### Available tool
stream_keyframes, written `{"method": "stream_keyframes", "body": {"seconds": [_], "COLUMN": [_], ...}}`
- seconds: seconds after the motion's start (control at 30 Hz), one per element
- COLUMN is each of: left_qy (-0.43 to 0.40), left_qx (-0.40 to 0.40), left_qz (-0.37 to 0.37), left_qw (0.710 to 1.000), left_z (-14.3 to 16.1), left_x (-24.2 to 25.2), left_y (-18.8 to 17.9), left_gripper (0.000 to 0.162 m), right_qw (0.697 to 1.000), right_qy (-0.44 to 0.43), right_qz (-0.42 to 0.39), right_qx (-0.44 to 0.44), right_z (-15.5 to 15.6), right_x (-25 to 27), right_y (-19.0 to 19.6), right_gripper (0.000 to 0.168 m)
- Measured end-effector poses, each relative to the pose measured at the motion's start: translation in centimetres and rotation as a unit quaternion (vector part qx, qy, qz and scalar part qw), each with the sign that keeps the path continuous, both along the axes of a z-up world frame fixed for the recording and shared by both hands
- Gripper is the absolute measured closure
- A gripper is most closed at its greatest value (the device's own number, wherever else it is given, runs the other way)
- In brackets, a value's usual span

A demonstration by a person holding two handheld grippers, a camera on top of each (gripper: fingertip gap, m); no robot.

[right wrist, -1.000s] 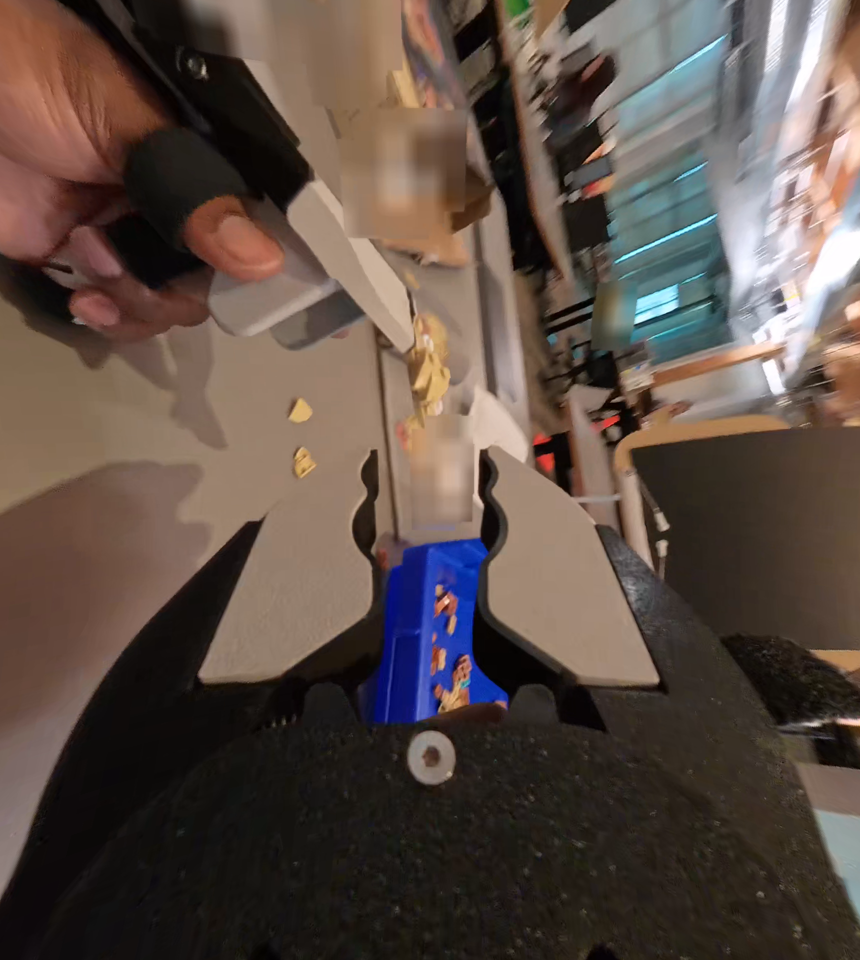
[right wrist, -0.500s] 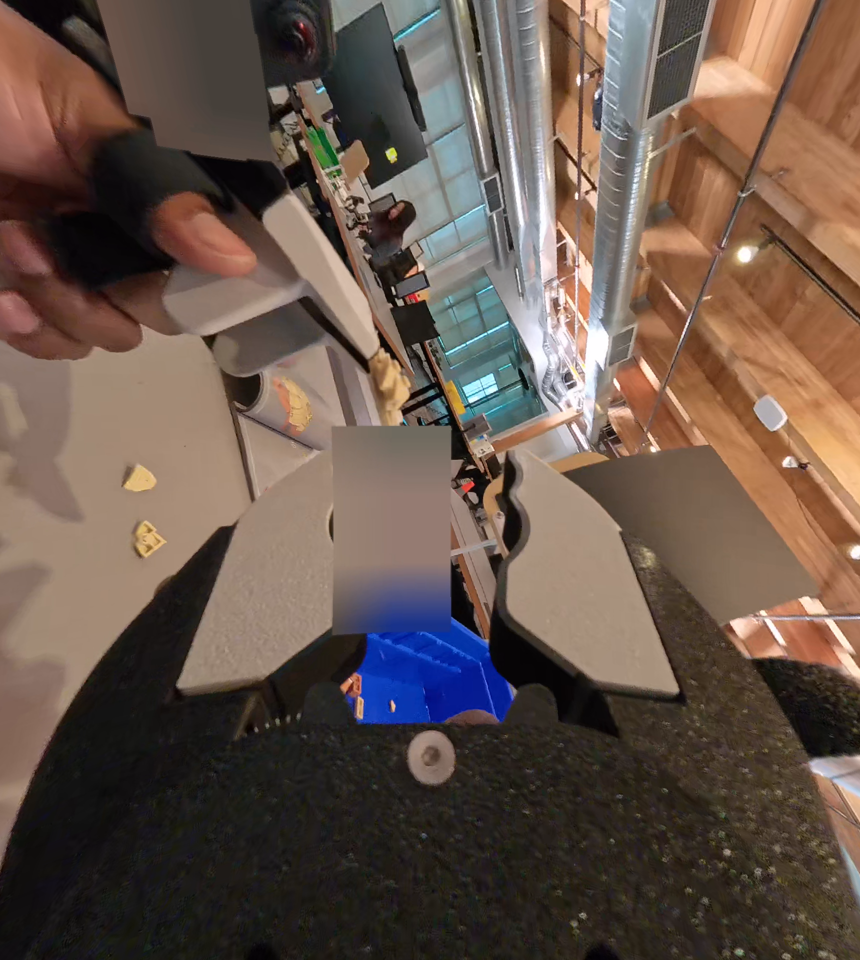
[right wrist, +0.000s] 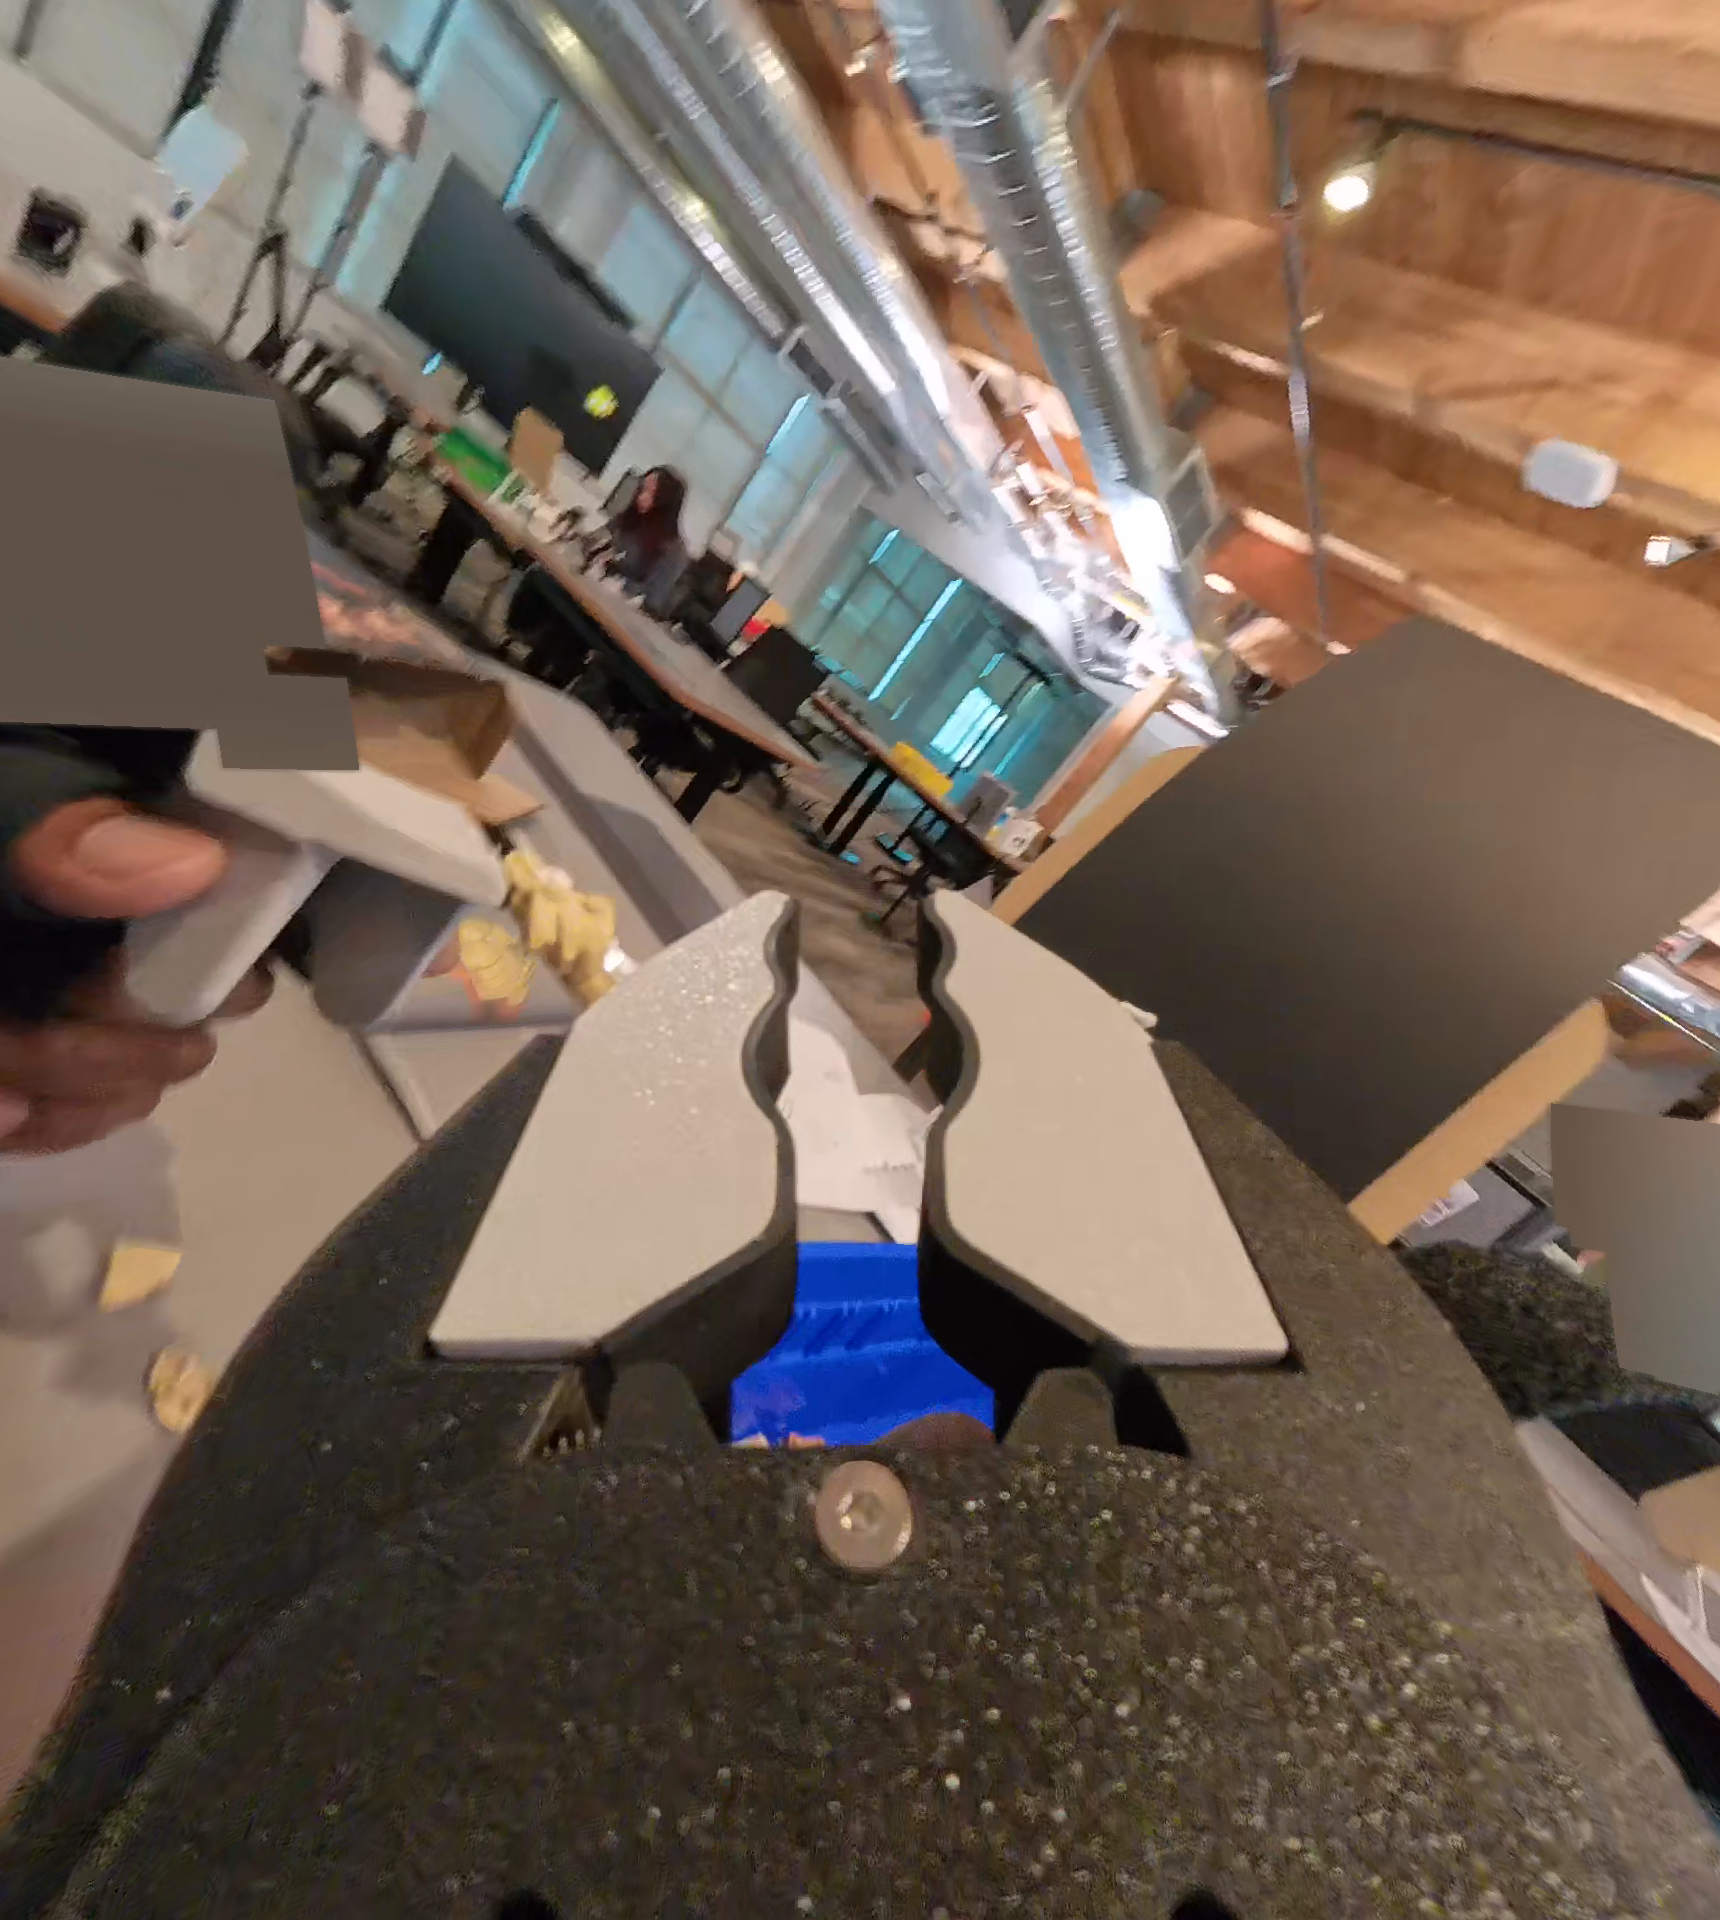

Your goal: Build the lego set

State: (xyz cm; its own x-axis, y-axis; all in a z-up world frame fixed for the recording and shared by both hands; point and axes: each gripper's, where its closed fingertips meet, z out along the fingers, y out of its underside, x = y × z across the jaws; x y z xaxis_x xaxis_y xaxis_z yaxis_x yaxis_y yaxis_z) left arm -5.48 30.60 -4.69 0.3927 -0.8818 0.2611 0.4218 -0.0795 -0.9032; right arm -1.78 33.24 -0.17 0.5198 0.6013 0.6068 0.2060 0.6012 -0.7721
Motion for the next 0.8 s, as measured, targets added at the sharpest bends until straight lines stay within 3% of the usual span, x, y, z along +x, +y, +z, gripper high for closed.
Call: {"method": "stream_keyframes", "body": {"seconds": [0.27, 0.5, 0.8], "left_qy": [-0.013, 0.004, 0.013], "left_qx": [-0.032, -0.042, -0.044], "left_qz": [-0.013, -0.018, -0.026], "left_qw": [0.999, 0.999, 0.999], "left_z": [-1.6, -2.7, -3.2], "left_x": [-0.1, 0.5, 1.1], "left_y": [0.9, 0.9, 0.6], "left_gripper": [0.148, 0.148, 0.148], "right_qw": [0.979, 0.966, 0.959], "right_qy": [-0.168, -0.21, -0.224], "right_qz": [0.034, 0.032, 0.033], "right_qx": [0.113, 0.15, 0.173], "right_z": [-4.4, -6.4, -6.9], "right_x": [-1.0, -1.9, -2.3], "right_y": [-1.7, -2.1, -2.5], "right_gripper": [0.143, 0.147, 0.157]}}
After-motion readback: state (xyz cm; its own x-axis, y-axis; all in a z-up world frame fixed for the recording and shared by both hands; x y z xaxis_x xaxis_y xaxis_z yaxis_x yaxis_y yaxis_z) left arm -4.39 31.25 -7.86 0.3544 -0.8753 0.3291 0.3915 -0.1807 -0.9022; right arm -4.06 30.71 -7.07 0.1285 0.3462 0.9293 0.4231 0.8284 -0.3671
